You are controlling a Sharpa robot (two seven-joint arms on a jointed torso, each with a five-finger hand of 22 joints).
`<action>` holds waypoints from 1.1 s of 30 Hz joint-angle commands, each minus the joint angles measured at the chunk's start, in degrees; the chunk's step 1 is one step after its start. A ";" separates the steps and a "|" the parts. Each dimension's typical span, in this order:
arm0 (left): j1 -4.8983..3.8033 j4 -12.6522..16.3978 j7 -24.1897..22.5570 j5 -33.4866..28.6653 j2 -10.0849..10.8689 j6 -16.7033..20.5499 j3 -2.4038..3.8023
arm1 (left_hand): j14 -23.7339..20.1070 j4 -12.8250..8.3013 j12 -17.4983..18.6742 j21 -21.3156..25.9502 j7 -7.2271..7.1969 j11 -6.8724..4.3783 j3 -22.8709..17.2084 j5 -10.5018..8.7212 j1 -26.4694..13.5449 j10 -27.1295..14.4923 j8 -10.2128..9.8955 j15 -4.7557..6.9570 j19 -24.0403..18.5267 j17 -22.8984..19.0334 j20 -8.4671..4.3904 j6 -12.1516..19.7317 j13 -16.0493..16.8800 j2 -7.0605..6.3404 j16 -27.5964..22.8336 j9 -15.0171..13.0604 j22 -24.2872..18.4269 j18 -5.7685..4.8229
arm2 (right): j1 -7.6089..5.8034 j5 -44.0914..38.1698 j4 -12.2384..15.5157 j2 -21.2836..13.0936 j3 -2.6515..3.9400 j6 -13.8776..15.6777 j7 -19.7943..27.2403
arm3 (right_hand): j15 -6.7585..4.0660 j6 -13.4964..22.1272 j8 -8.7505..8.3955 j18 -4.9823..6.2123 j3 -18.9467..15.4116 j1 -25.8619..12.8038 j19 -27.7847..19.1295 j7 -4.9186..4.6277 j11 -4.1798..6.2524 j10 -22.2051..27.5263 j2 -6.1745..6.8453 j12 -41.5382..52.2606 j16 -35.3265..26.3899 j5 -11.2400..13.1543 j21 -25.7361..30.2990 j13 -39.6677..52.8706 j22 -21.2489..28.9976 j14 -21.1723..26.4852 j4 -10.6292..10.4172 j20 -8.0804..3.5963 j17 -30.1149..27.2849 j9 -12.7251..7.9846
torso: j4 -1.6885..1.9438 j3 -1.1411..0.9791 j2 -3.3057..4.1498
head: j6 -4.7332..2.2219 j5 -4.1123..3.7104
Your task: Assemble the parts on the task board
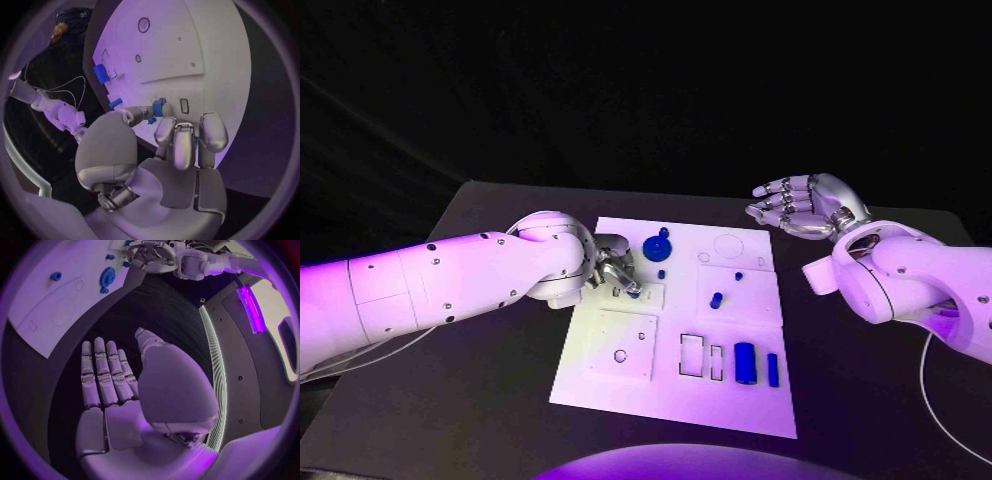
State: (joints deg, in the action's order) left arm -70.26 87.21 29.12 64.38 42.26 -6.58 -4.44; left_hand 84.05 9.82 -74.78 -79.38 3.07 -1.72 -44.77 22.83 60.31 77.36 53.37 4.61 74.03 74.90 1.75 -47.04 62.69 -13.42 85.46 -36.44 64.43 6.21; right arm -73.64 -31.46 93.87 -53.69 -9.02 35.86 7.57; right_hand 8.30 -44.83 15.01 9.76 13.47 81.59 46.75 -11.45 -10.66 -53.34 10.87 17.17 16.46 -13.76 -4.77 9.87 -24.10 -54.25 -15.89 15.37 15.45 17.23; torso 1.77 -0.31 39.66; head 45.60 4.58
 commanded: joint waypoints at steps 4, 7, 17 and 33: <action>0.26 0.10 -0.01 1.30 -0.13 -1.88 -0.21 | 3.58 -10.75 -0.40 -0.51 -0.76 -0.16 -10.12 0.19 0.12 0.61 -0.09 0.32 0.68 5.51 -0.12 -1.16 0.44 0.72 0.30 -0.08 0.37 -0.87 | 0.01 0.33 0.04 0.02 0.00 0.29 1.07 | 0.52 0.32 -0.38 0.71 0.01 0.01 -0.07 -3.36 -0.51 0.08 0.12 -0.32 -0.38 -0.01 0.51 -0.28 0.26 0.04 -0.14 0.16 -0.21 -0.16 | 0.04 0.05 0.00 | 0.07 0.04; 0.26 0.09 0.06 1.64 -0.08 -1.55 -0.21 | 3.59 -10.83 -0.58 -0.64 -0.85 -0.24 -10.09 0.42 0.20 0.82 -0.07 0.38 0.90 5.54 -0.16 -1.32 0.75 0.81 0.31 -0.08 0.70 -0.93 | 0.01 0.34 0.03 0.03 0.00 0.30 1.10 | 0.54 0.35 -0.40 0.70 -0.04 -0.03 -0.07 -3.38 -0.53 0.11 0.13 -0.32 -0.47 -0.01 0.56 -0.38 0.36 0.06 -0.15 0.18 -0.28 -0.21 | 0.05 0.07 0.00 | 0.06 0.10; 0.26 0.25 0.05 2.13 0.13 -0.07 -0.21 | 3.60 -11.20 -0.69 -0.93 -1.04 -0.46 -10.31 1.92 0.30 1.15 -0.07 0.59 1.37 5.54 -0.38 -1.84 1.06 0.95 0.30 -0.06 1.31 -1.06 | 0.01 0.37 0.00 0.03 0.00 0.24 1.09 | 0.59 0.39 -0.43 0.70 -0.16 -0.16 -0.08 -3.42 -0.57 0.17 0.13 -0.31 -0.66 -0.01 0.69 -0.61 0.58 0.06 -0.19 0.21 -0.44 -0.33 | 0.03 0.08 -0.03 | 0.04 0.24; 0.25 0.29 0.11 0.69 0.01 -0.54 -0.21 | 3.62 -10.29 -0.31 -0.98 -1.25 -0.57 -9.20 2.15 -1.07 1.37 -0.32 0.66 1.54 5.54 -0.49 -2.30 0.62 1.07 0.29 0.06 1.54 -1.13 | 0.01 0.43 -0.20 0.08 0.00 0.02 0.92 | 0.66 0.44 -0.46 0.69 -0.41 -0.38 -0.10 -3.47 -0.63 0.29 0.15 -0.28 -0.98 -0.01 0.86 -0.99 0.95 0.10 -0.25 0.27 -0.71 -0.51 | 0.02 0.02 -0.02 | 0.23 0.21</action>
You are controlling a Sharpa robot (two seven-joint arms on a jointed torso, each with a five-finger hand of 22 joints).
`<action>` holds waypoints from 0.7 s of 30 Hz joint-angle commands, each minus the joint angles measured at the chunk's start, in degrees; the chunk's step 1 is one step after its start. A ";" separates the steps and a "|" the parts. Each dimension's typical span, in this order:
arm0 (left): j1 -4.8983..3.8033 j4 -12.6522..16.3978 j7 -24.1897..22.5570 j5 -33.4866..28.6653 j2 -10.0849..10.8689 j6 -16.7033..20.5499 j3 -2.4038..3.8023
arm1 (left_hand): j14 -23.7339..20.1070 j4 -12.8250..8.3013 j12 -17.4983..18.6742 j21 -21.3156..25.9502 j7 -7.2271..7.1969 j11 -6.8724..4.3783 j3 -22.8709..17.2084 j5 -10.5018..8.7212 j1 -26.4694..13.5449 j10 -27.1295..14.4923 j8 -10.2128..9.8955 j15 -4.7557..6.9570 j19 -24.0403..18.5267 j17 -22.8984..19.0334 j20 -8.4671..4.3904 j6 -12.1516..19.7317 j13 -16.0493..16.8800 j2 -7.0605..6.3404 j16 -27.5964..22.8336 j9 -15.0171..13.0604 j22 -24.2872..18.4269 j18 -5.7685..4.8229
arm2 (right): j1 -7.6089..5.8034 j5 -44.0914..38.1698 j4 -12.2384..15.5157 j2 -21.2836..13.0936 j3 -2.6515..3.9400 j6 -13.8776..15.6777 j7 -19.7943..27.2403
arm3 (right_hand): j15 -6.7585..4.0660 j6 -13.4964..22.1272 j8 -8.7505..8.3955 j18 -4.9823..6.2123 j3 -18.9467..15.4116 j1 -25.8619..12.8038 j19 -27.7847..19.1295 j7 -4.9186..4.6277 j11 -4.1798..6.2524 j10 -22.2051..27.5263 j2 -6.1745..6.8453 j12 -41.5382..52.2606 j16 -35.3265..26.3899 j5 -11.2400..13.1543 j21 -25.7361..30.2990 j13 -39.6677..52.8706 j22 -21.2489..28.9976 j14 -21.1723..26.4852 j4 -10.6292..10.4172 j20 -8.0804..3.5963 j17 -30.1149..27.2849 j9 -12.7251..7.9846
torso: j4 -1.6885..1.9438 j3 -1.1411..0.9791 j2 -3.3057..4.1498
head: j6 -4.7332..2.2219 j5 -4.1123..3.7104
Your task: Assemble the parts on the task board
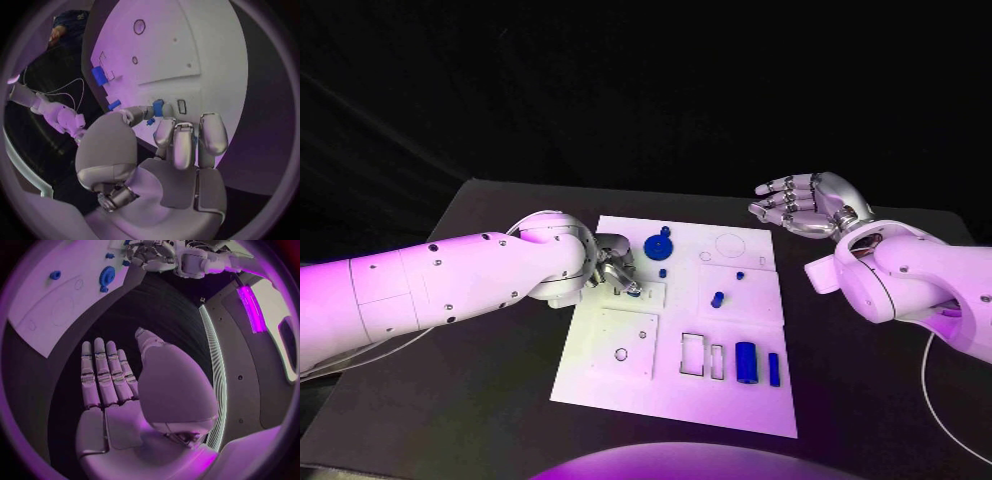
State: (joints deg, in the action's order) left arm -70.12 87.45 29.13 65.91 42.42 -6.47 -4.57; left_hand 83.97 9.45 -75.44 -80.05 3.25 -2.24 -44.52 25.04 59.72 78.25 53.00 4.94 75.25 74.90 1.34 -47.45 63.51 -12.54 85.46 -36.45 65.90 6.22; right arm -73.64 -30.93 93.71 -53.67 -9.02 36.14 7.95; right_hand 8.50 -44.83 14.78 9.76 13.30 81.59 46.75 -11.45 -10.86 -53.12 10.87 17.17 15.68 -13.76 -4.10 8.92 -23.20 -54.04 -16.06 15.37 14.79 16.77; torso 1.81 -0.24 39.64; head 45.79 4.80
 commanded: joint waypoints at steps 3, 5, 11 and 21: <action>0.10 -0.04 0.11 -1.10 -0.20 -0.68 -0.09 | 3.71 -9.16 0.49 -0.23 -1.58 -0.13 -8.51 -0.49 -1.21 0.57 -0.09 0.38 0.29 5.52 -0.11 -1.95 -0.32 0.36 0.28 0.11 0.03 -1.15 | 0.01 -0.05 -0.09 0.07 0.00 -0.35 0.52 | 0.47 0.46 -0.25 0.69 -0.32 -0.46 -0.11 -3.48 -0.45 0.11 0.15 -0.27 -0.29 -0.01 0.23 -0.15 0.15 -0.10 -0.10 0.30 -0.12 -0.10 | -0.01 -0.07 0.02 | 0.12 -0.03; 0.10 -0.12 0.12 -1.27 -0.25 -0.74 -0.09 | 3.71 -8.51 0.57 -0.13 -1.70 -0.20 -7.67 -0.72 -1.83 0.64 -0.21 0.43 0.26 5.52 -0.15 -1.98 -0.34 0.37 0.27 0.14 -0.04 -1.14 | 0.02 -0.02 -0.12 0.09 0.00 -0.42 0.51 | 0.49 0.47 -0.25 0.69 -0.40 -0.53 -0.11 -3.50 -0.46 0.13 0.15 -0.25 -0.36 0.00 0.26 -0.23 0.24 -0.10 -0.12 0.31 -0.18 -0.14 | -0.02 -0.08 0.02 | 0.15 -0.03; 0.10 -0.37 0.14 -1.61 -0.40 -0.78 -0.09 | 3.71 -7.04 0.65 -0.02 -1.93 -0.35 -6.24 -1.23 -3.33 0.71 -0.43 0.53 0.33 5.53 -0.24 -2.19 -0.29 0.36 0.27 0.24 0.00 -1.16 | 0.03 0.01 -0.14 0.12 0.00 -0.70 0.44 | 0.50 0.47 -0.25 0.69 -0.47 -0.59 -0.12 -3.50 -0.47 0.14 0.15 -0.24 -0.42 0.00 0.28 -0.31 0.31 -0.10 -0.14 0.32 -0.23 -0.18 | -0.04 -0.06 0.02 | 0.22 -0.09; 0.10 -0.85 0.18 -1.76 -0.68 -0.83 -0.09 | 3.71 -5.37 0.81 0.12 -2.09 -0.45 -4.85 -1.61 -4.67 0.63 -0.69 0.63 0.35 5.53 -0.34 -2.53 -0.39 0.79 0.27 0.37 -0.09 -1.16 | 0.08 0.02 -0.12 0.12 0.00 -0.46 0.50 | 0.77 0.47 -0.22 0.62 -1.02 -0.41 -0.37 -3.56 -0.57 0.28 0.12 0.00 -1.45 -0.03 0.44 -1.13 1.20 0.57 0.06 0.49 -0.99 -0.58 | -0.02 -0.03 0.01 | 0.26 -0.22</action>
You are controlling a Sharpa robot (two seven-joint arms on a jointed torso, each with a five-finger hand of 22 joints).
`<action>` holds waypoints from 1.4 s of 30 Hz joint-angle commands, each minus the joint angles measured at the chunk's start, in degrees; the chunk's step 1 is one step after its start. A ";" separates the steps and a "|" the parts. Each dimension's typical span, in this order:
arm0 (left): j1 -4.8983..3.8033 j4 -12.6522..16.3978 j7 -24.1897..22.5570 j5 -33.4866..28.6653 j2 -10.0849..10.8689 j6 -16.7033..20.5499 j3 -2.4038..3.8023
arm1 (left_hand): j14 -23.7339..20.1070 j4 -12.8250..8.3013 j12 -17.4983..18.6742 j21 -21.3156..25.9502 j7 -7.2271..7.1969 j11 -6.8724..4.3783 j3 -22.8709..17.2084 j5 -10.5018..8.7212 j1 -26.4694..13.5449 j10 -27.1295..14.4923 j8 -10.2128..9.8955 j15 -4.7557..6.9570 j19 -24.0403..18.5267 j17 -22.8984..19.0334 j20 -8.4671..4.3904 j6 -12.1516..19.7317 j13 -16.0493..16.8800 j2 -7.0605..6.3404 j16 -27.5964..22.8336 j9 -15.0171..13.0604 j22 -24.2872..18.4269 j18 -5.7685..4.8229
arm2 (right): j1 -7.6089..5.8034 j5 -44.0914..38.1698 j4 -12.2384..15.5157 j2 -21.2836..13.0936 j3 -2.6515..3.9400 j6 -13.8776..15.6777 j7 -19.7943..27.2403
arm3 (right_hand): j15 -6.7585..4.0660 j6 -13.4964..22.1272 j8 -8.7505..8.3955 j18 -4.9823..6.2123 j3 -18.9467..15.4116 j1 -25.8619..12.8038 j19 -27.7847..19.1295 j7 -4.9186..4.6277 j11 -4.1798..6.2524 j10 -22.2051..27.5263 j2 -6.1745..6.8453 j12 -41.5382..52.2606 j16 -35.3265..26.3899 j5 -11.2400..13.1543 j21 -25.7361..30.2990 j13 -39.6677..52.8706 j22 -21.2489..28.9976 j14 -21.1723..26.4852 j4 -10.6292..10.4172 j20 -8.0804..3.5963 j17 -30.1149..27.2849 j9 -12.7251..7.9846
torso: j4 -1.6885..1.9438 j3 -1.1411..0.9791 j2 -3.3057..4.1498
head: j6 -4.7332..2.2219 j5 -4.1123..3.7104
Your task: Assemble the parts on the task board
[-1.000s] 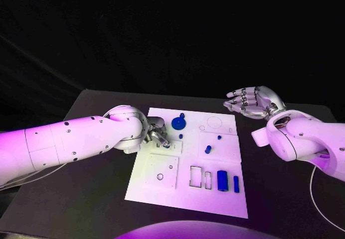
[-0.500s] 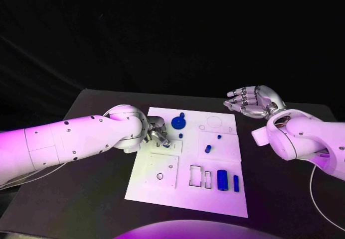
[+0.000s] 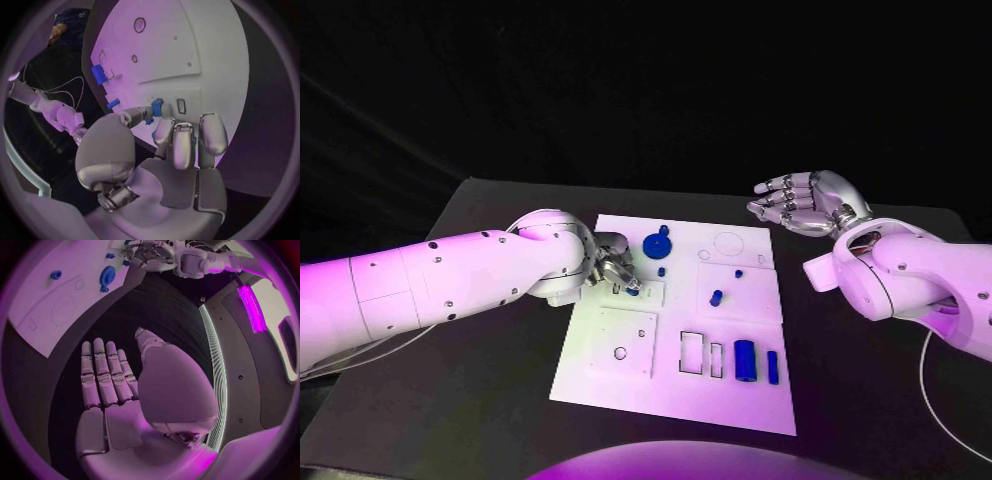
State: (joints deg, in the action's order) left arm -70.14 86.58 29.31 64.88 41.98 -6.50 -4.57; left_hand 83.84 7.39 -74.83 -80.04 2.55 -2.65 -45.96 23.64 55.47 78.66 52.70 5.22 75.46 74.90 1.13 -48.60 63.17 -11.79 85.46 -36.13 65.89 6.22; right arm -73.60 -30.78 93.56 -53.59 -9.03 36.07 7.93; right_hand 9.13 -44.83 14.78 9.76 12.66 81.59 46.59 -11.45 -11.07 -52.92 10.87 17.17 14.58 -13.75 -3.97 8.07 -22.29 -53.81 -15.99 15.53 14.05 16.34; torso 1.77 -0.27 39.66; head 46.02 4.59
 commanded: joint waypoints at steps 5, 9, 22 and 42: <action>0.12 -0.10 0.03 -0.73 -0.33 -1.13 -0.09 | 3.84 -2.92 0.20 0.16 -1.43 -0.07 -2.70 -0.34 -0.85 0.22 -0.44 0.36 0.17 5.52 -0.15 -1.49 -0.01 -0.17 0.26 0.08 -0.07 -1.17 | 0.09 -0.13 0.00 0.05 0.01 -0.22 0.54 | 0.31 0.49 -0.20 0.57 -0.91 -0.50 -0.75 -3.64 -0.46 0.17 0.11 0.17 -0.95 -0.03 0.39 -0.80 0.94 0.73 -0.07 0.47 -0.72 -0.41 | 0.05 0.00 -0.07 | 0.16 -0.02; 0.11 -0.17 0.05 -0.74 -0.41 -1.27 -0.09 | 3.83 -2.69 0.20 0.18 -1.45 -0.08 -2.29 -0.38 -1.06 0.22 -0.48 0.37 0.18 5.48 -0.17 -1.55 0.01 -0.23 0.24 0.10 -0.07 -1.18 | 0.12 -0.14 -0.03 0.08 0.01 -0.23 0.51 | 0.39 0.50 -0.18 0.54 -1.27 -0.55 -1.09 -3.67 -0.50 0.20 0.15 0.28 -1.22 -0.03 0.41 -1.06 1.29 0.85 -0.09 0.54 -0.95 -0.54 | 0.03 0.00 -0.08 | 0.15 0.00; 0.11 -0.49 0.12 -0.71 -0.49 -1.91 -0.10 | 3.83 -1.14 0.25 0.29 -1.52 -0.12 0.40 -0.51 -2.10 0.14 -0.74 0.41 0.25 5.51 -0.22 -1.92 0.06 -0.44 0.25 0.24 -0.08 -1.19 | 0.16 -0.14 -0.04 0.09 0.01 -0.29 0.37 | 0.74 0.55 -0.04 0.35 -3.67 -0.43 -3.65 -3.83 -0.69 0.43 -0.10 0.99 -2.39 -0.08 0.46 -2.44 3.25 1.18 -0.26 0.85 -2.15 -1.32 | 0.02 -0.03 -0.04 | 0.13 -0.04; 0.11 -1.09 0.15 -0.61 -0.67 -1.87 -0.10 | 3.83 3.39 0.30 0.48 -1.50 -0.08 9.32 -0.69 -2.59 0.13 -1.49 0.38 0.44 5.53 -0.23 -2.83 0.34 -0.31 0.25 0.59 0.00 -1.23 | 0.19 -0.13 -0.04 0.11 0.01 0.29 0.94 | 2.07 0.43 0.81 -1.00 -14.80 -1.65 -27.79 -4.24 -1.28 1.38 -1.58 2.62 -5.69 -0.30 1.49 -4.35 13.05 3.68 -0.81 1.32 -5.65 -3.62 | 0.02 -0.04 -0.01 | 0.13 -0.14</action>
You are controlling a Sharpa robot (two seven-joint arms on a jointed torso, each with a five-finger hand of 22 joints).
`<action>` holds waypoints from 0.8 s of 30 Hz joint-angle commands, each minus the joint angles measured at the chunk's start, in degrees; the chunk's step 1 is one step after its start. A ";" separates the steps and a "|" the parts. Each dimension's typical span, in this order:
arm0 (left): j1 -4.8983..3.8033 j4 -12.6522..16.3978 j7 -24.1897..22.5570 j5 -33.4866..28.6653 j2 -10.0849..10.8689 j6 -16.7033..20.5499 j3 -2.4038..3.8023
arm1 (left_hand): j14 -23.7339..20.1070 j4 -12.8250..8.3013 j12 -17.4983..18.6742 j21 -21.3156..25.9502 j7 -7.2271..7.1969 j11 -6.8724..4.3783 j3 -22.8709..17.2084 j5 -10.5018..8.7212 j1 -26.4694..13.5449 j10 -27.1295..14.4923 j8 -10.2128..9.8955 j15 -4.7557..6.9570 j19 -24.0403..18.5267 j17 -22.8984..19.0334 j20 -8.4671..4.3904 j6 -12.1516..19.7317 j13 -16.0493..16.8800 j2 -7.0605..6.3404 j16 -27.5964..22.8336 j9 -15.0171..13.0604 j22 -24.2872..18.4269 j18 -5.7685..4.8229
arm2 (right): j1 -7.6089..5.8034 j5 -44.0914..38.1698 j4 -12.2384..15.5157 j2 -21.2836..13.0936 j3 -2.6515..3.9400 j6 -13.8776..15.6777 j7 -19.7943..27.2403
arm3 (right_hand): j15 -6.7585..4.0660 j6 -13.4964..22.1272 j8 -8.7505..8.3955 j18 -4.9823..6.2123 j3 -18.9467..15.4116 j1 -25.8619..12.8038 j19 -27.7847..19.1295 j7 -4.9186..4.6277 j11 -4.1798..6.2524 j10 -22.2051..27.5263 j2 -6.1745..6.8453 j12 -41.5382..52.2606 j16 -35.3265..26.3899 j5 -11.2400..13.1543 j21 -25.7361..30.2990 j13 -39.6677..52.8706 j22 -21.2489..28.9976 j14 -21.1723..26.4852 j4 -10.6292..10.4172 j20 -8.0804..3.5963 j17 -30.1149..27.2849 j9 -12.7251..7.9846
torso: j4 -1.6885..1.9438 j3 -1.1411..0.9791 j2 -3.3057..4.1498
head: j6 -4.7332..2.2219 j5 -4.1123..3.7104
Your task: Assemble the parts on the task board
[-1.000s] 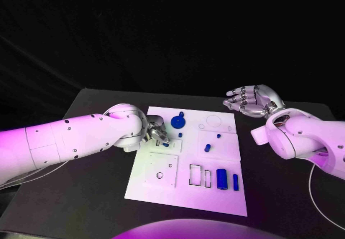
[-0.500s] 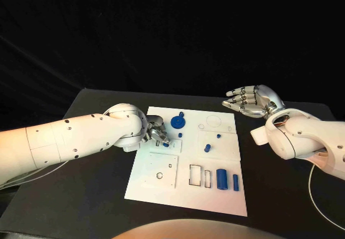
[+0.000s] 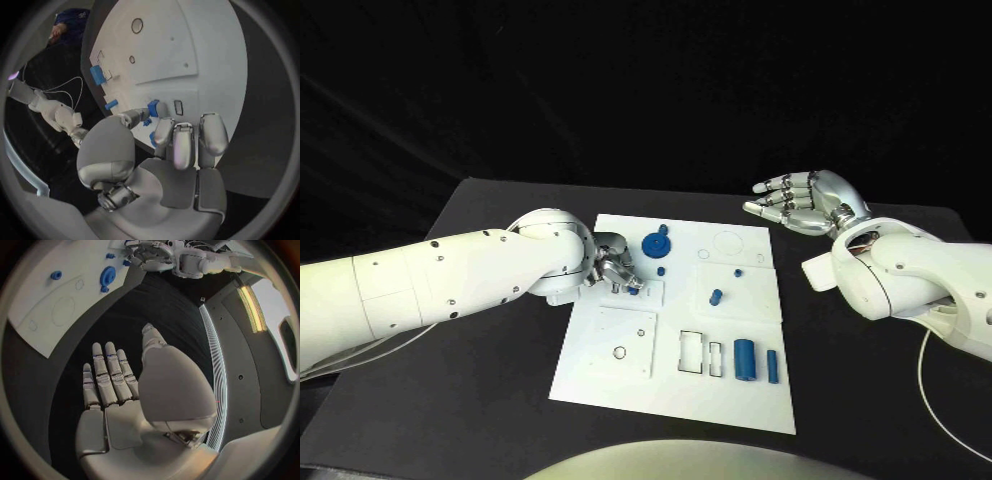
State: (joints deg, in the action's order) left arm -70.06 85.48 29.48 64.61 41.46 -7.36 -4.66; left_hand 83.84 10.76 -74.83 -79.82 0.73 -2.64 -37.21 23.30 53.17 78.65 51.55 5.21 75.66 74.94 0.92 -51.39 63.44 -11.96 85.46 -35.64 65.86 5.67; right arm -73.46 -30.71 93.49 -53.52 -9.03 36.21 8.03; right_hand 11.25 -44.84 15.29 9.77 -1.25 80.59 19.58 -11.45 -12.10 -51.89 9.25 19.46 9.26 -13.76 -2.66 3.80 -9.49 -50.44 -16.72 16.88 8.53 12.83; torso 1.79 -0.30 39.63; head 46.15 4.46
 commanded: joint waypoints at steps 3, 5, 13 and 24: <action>0.04 -0.08 -0.01 -0.35 -0.15 -1.06 -0.01 | 3.84 1.16 0.34 0.28 0.35 -0.06 3.07 -0.49 -0.04 0.13 -0.50 0.37 0.29 5.51 -0.01 -0.16 0.11 -0.18 0.26 0.14 0.07 -0.69 | 0.06 -0.16 0.01 0.06 0.00 0.11 0.86 | 0.00 0.46 0.35 -1.03 -1.95 -1.01 -1.53 -4.27 -0.29 0.48 -0.07 0.34 -0.48 -0.34 0.18 -0.08 0.49 0.44 -0.12 -0.01 -0.30 -0.26 | 0.00 -0.02 0.01 | 0.00 -0.02; 0.04 -0.11 0.00 -0.35 -0.14 -1.09 -0.01 | 3.84 1.55 0.35 0.31 0.35 -0.06 3.94 -0.53 0.19 0.13 -0.56 0.37 0.27 5.53 -0.01 -0.20 0.11 -0.17 0.26 0.16 0.04 -0.68 | 0.06 -0.13 0.02 0.04 0.00 0.06 0.86 | 0.01 0.46 0.35 -1.04 -2.02 -1.03 -1.64 -4.27 -0.30 0.49 -0.08 0.34 -0.49 -0.35 0.19 -0.09 0.54 0.46 -0.12 -0.01 -0.31 -0.27 | 0.00 -0.03 0.01 | 0.03 0.01; 0.04 -0.07 -0.02 -0.31 0.00 -1.09 -0.01 | 3.84 2.75 0.34 0.33 0.33 -0.07 6.50 -0.62 1.12 0.16 -0.75 0.38 0.33 5.53 -0.03 -0.28 0.24 -0.12 0.26 0.21 0.10 -0.69 | 0.08 -0.04 0.02 -0.02 0.00 0.00 0.85 | 0.03 0.46 0.38 -1.06 -2.36 -1.21 -1.90 -4.28 -0.31 0.53 -0.20 0.35 -0.53 -0.37 0.20 -0.09 0.62 0.49 -0.14 -0.01 -0.38 -0.33 | -0.01 0.01 -0.01 | -0.08 -0.03; 0.04 1.22 -0.08 -0.32 1.06 0.54 0.62 | 3.82 5.98 0.48 0.53 0.44 0.03 12.28 -8.62 1.40 -0.07 -0.98 0.33 0.26 5.51 0.02 -0.15 0.21 -0.03 0.24 0.16 -0.08 -0.64 | 0.13 0.08 -0.04 -0.08 0.00 0.11 0.94 | 0.04 0.45 0.42 -1.06 -2.92 -1.63 -2.17 -4.28 -0.32 0.55 -0.36 0.39 -0.57 -0.38 0.17 -0.08 0.69 0.51 -0.17 0.00 -0.47 -0.42 | 0.00 0.05 -0.04 | -0.25 -0.12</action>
State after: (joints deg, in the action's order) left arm -70.01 86.36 29.48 64.58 42.47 -7.34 -4.13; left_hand 83.84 16.63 -74.51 -79.60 0.91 -2.64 -25.20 15.24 54.60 78.65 50.71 5.21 75.66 74.93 0.92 -51.60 63.64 -12.06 85.46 -35.44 65.81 5.69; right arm -73.38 -30.52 93.47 -53.61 -9.03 36.30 8.22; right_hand 11.25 -44.83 15.52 9.77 -3.88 79.52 17.77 -11.45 -12.29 -51.69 8.81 19.46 9.03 -13.76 -2.66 3.81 -8.87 -50.44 -16.93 16.89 8.13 12.48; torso 1.78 -0.25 39.61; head 45.99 4.36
